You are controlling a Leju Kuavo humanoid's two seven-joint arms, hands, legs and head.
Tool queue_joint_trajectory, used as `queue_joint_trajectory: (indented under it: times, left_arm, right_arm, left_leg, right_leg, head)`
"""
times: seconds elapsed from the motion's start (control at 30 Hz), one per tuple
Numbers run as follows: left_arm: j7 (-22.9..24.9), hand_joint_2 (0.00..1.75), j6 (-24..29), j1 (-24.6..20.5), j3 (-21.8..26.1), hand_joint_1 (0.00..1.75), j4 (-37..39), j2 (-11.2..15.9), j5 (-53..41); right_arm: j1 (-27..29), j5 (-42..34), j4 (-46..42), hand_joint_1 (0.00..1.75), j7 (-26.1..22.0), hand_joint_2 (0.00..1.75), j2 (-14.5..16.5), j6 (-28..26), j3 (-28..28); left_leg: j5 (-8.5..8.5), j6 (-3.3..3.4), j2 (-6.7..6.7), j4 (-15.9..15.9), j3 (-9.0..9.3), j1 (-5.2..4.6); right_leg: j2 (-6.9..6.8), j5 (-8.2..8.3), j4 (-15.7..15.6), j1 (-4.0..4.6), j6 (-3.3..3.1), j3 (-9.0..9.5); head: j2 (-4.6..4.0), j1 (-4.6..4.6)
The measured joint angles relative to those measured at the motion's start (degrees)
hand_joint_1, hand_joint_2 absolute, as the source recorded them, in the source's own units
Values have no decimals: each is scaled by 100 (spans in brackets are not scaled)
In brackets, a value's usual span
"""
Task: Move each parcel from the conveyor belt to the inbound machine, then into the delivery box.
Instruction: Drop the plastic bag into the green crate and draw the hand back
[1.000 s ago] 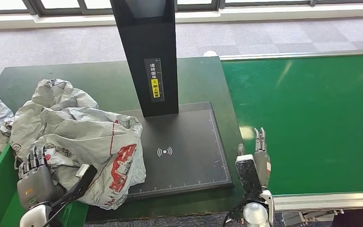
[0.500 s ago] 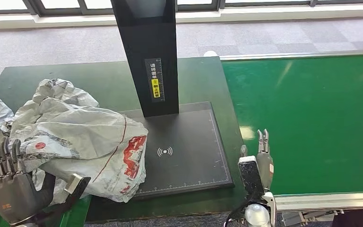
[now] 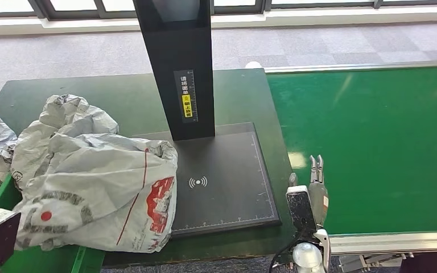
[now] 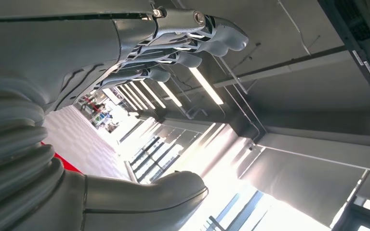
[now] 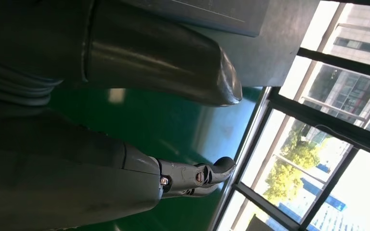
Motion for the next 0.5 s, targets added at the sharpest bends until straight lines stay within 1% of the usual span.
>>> queue_joint_trajectory:
  times: [0.2,0.5]
  left_arm:
    - [92,175,-1,-1,10,0,-52,-22,-37]
    - [88,175,-1,-1,10,0,-56,-23,-4]
  right_arm:
    - [1,-4,1,0,10,0,0,0,0]
    - [2,-5,1,0,19,0,0,1,0]
  left_leg:
    - [0,0,1,0,0,0]
    - [0,1,1,0,1,0]
  right_leg:
    - [0,0,0,-3,0,0]
    - [0,0,-1,-3,0,0]
  head:
    - [0,1]
    - [0,1]
